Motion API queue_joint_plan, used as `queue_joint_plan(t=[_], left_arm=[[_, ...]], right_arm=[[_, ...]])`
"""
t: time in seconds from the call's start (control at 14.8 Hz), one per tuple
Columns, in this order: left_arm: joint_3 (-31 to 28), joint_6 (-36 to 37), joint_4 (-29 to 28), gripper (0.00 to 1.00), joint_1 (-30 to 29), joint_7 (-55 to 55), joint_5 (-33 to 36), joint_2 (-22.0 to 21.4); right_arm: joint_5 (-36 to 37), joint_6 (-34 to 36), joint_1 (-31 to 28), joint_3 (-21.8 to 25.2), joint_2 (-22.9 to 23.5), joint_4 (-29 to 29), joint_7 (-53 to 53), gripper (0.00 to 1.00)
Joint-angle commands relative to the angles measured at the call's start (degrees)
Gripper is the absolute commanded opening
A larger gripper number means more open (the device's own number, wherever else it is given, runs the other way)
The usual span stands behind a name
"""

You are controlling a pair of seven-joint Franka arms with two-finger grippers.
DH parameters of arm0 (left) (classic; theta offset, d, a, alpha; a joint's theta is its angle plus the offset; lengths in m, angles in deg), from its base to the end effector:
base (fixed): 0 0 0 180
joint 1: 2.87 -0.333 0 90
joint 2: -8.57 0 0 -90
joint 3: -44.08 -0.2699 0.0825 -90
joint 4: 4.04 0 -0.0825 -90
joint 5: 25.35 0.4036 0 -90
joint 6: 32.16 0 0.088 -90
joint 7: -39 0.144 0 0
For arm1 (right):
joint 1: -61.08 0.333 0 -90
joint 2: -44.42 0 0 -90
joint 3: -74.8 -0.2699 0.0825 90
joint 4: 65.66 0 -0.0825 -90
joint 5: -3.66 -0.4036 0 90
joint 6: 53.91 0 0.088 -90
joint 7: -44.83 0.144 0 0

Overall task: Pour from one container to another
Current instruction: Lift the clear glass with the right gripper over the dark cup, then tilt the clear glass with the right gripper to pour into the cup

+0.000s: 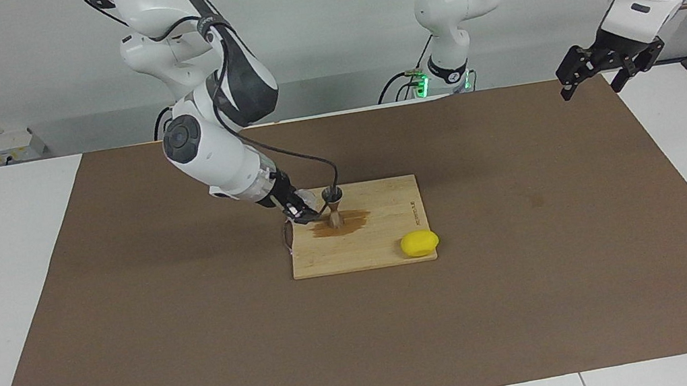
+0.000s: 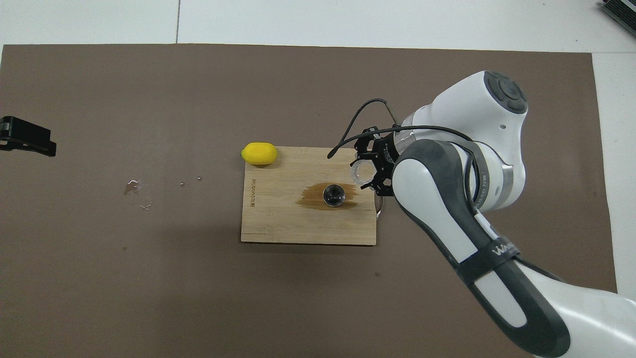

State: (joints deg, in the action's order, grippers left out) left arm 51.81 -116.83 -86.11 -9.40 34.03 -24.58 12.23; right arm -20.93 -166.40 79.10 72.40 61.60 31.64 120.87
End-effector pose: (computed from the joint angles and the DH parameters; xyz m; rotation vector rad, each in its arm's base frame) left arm 0.5810 -0.0080 0.5641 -3.1339 -0.1052 0.0277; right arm 0.5922 0.2633 0.3362 -2.4030 1.5502 0.4720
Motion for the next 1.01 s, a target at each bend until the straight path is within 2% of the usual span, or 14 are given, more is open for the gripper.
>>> queue_joint_plan(t=[0.0,0.14,0.34,0.54,0.81,0.94], left_arm=[[0.00,-0.86,-3.09,1.00,-0.07,-5.30,0.98,-1.99],[0.09,-1.73,-4.76,1.00,0.19,-5.22,0.98,-2.78],[0.17,-2.08,-4.86,1.00,0.72,-5.22,0.98,-2.78],[0.26,-2.34,-6.34,1.00,0.72,-5.39,0.98,-3.48],[0.35,-8.40,-8.11,1.00,0.72,-5.40,0.89,-3.92],[0.44,-8.24,-8.89,1.00,0.63,-5.13,0.72,-4.10]], right_arm=[[6.72,-0.01,2.79,0.20,1.89,-3.69,5.33,0.00],[12.96,0.25,5.08,0.20,1.89,-3.78,6.22,0.00],[15.09,0.61,6.05,0.29,1.80,-3.87,7.89,0.00],[21.14,0.26,8.16,0.20,1.80,-3.96,9.39,0.00],[26.33,0.78,10.01,0.20,1.63,-3.78,9.48,0.00],[28.97,0.96,11.32,0.28,1.45,-3.43,9.57,0.00]])
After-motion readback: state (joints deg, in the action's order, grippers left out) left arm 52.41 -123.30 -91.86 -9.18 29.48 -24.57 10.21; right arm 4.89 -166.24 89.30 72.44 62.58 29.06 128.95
